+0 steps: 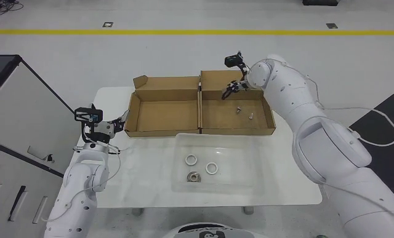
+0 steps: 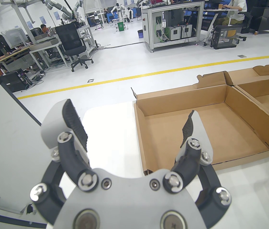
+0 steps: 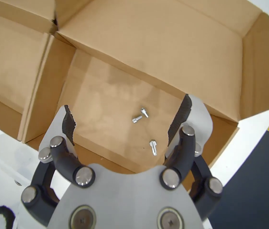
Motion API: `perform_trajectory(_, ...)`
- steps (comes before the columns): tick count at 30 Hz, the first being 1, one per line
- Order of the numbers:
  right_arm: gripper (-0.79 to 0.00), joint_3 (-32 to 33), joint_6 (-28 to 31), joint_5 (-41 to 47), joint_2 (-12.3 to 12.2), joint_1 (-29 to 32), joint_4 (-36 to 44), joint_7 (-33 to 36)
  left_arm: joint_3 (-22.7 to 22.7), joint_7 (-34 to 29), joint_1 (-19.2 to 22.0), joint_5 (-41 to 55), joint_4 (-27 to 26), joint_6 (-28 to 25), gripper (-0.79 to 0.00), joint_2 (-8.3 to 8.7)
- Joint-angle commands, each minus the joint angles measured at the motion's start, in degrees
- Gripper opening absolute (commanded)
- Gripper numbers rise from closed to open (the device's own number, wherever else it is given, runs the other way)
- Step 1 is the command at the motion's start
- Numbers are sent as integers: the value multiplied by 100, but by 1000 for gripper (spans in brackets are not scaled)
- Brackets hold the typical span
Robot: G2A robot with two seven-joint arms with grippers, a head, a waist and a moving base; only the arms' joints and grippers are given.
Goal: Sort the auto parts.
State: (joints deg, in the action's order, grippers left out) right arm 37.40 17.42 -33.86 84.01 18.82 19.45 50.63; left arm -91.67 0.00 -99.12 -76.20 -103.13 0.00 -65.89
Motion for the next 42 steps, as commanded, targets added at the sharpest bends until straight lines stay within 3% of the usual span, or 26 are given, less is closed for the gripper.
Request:
perform_trajectory(1, 0, 99, 133, 58, -89, 25, 230, 39, 0, 0, 0, 0, 0, 0, 0, 0)
perform_trajectory(5, 0, 413, 325, 145, -373, 172, 990, 218, 0, 0, 0, 0, 0, 0, 0, 0)
perform_trajectory(9, 0, 981, 341, 215, -797, 601, 2304, 668, 0, 0, 0, 0, 0, 0, 0, 0)
perform_trajectory(16, 0, 2932, 29, 474, -1675, 2460, 5708, 2124, 0, 0, 0, 0, 0, 0, 0, 0)
perform_trajectory(20, 0, 4018, 108, 1104, -1959, 3434, 6889, 2816, 0, 0, 0, 0, 0, 0, 0, 0)
perform_trajectory(24, 0, 4815, 324, 1887, -2135, 3972, 7222, 3299, 0, 0, 0, 0, 0, 0, 0, 0)
perform_trajectory(29, 0, 5301, 236, 2838, -2371, 4449, 7344, 3388, 0, 0, 0, 0, 0, 0, 0, 0)
perform_trajectory(39, 0, 5563, 317, 4814, -2943, 5067, 7525, 3309, 0, 0, 0, 0, 0, 0, 0, 0)
perform_trajectory(42, 0, 5556, 346, 4871, -2984, 5100, 7534, 3281, 0, 0, 0, 0, 0, 0, 0, 0)
